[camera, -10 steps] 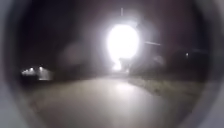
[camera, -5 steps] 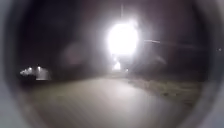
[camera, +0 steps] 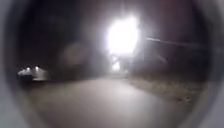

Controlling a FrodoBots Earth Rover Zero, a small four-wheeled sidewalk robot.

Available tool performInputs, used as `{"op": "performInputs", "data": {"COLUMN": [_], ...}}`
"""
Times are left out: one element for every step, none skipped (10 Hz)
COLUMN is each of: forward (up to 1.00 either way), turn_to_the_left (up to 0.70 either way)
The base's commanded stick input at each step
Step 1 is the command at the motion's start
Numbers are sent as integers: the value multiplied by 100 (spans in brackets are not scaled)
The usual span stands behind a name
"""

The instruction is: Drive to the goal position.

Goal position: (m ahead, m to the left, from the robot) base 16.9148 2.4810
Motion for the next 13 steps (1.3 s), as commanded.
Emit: {"op": "performInputs", "data": {"forward": [100, 100, 100, 100, 100, 100, 100, 100, 100, 100, 100, 100, 100], "turn_to_the_left": [4, 5, 5, 5, 5, 5, 5, 5, 10, 11, 11, 11, 11]}}
